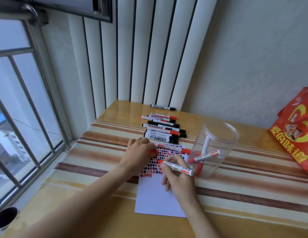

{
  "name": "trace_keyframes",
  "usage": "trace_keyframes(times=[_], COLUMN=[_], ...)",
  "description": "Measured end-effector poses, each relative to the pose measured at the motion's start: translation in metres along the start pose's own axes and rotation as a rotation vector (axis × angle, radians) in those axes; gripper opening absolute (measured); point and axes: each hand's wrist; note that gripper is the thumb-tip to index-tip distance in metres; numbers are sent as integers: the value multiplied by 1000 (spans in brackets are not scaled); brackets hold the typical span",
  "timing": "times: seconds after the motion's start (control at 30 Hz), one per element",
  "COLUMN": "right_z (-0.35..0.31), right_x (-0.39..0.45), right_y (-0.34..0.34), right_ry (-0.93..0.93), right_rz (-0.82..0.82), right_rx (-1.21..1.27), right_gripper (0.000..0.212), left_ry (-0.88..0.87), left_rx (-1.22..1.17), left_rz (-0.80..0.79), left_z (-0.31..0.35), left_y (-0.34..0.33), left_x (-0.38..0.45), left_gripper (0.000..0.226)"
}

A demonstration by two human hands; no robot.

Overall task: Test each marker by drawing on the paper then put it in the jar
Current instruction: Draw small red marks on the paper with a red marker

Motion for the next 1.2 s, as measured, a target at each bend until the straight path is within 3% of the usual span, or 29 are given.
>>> trace_keyframes(times=[0.1, 0.23, 0.53, 0.73, 0.97, 1.13, 1.2], right_z=[-2, 0, 3, 0, -8, -8, -7], right_x=[1, 1, -1, -5, -3, 7, 9], right_y=[0, -1, 1, -1, 1, 19, 25], right_ry=[-29, -62, 6, 7, -53, 2, 81], right_rz=[49, 62, -35, -94, -33, -37, -69], right_rx=[82, 113, 80, 41, 159, 26, -105], right_gripper=[6, 27, 23, 16, 38, 10, 11], left_ry=[-8, 10, -11, -160, -169, -129, -145], left_rx=[-60, -114, -212, -286, -266, -228, -213], left_rz=[70, 105, 136, 74, 87, 127, 123], left_z=[-1, -5, -5, -4, -4, -6, -7], left_y=[4, 13, 22, 24, 22, 20, 18], left_x=[-15, -42, -51, -51, -52, -51, -51], left_gripper=[14, 20, 21, 22, 23, 28, 30])
Point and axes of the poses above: each hand's wrist, its own x-axis towards the middle knuckle, its own y-axis out of the back of the hand, z = x × y, and after that the axes turned 13 degrees about z, right-handed
